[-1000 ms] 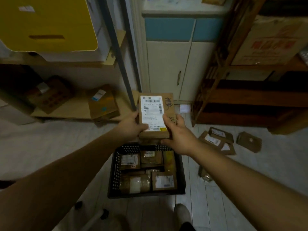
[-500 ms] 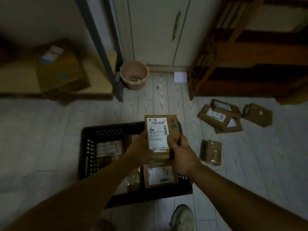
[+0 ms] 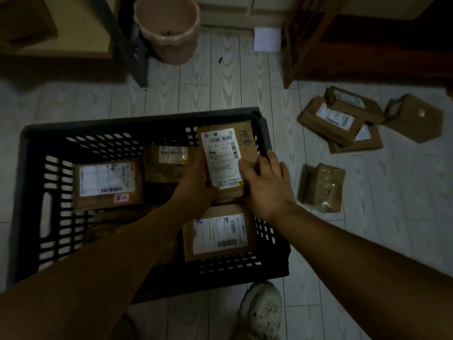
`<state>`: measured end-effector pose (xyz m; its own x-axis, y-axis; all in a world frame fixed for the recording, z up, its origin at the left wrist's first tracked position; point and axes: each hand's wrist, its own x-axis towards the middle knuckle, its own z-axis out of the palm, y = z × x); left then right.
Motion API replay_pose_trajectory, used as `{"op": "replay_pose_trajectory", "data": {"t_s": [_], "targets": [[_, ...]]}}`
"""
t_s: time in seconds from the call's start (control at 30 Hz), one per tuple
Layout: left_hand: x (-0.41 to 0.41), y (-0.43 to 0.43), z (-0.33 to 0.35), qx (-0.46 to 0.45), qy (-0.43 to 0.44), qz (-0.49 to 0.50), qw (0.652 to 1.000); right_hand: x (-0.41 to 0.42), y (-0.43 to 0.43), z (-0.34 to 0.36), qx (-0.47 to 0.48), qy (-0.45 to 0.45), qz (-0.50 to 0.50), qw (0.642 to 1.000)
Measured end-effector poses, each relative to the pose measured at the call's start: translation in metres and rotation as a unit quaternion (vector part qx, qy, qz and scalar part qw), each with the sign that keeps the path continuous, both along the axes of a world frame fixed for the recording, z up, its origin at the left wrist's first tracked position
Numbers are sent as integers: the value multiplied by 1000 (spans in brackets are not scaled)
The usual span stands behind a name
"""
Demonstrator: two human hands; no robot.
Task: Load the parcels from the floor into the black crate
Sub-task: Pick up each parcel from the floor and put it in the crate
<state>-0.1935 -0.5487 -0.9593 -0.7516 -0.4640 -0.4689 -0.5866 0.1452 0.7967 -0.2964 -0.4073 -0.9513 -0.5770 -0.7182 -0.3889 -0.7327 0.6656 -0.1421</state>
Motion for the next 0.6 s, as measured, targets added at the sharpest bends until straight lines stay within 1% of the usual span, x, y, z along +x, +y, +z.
{"op": "replay_pose_trajectory", "data": {"t_s": [0.2,0.33,0.43,0.47,0.53,0.6], "targets": [[10,4,-1,34,-20,-21,999,13,19,11,-30,-11,1,999],[12,-14,2,92,-14,-25,995,16,19,20,-62,-33,-7,997],[9,-24,1,98,-16,-17,995,17,6,20,-113,-87,-63,988],[7,-24,-1,96,-11,-9,995,17,2,17,-100,-83,-63,989],[3,-24,-6,86,-2,-3,996,17,-4,9,-42,-42,-23,998],[4,-23,-10,75,13,-14,997,19,-10,4,-14,-18,3,1000]]}}
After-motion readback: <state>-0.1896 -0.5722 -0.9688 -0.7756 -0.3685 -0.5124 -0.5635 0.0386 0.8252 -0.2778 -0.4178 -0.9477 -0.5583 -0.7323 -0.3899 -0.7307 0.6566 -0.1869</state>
